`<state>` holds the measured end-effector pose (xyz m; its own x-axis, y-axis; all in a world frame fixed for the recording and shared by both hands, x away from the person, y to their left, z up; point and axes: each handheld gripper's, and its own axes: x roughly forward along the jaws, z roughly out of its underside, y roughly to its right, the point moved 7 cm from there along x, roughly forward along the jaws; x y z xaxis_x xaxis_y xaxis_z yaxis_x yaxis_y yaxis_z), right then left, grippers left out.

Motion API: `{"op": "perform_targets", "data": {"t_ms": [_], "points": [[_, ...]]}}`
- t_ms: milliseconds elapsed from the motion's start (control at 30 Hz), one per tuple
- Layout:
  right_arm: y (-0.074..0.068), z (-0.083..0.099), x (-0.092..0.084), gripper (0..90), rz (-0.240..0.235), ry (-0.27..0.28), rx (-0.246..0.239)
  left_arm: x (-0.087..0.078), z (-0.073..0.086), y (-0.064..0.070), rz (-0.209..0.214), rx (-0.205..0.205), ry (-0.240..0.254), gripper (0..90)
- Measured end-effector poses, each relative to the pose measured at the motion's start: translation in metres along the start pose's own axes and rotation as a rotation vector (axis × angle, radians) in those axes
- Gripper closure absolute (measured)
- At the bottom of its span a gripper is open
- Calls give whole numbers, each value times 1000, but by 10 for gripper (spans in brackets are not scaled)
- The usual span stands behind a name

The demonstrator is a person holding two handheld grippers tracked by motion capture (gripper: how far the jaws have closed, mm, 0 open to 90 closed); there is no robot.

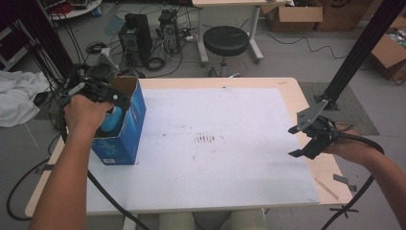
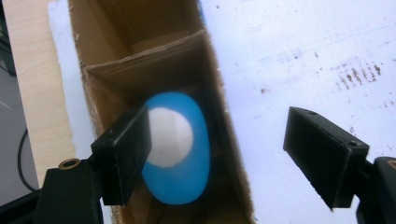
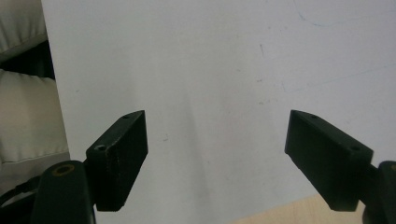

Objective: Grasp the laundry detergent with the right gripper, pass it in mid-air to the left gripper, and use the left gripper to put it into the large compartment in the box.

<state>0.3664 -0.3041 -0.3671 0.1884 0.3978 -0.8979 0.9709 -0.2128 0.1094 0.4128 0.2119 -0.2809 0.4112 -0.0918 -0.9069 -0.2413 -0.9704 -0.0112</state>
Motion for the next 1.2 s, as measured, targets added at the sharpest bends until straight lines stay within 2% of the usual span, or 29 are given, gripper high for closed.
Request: {"op": "perform_targets", "data": {"t_ms": [367,1133,1200], "points": [[-1,0,0,211,-1,-3,2,-2,-8,24,36,78,0,217],[0,-3,3,209,-2,-3,14,2,-23,70,104,206,21,187],[0,-3,3,209,-2,0,13,3,-26,78,111,227,22,188]]}}
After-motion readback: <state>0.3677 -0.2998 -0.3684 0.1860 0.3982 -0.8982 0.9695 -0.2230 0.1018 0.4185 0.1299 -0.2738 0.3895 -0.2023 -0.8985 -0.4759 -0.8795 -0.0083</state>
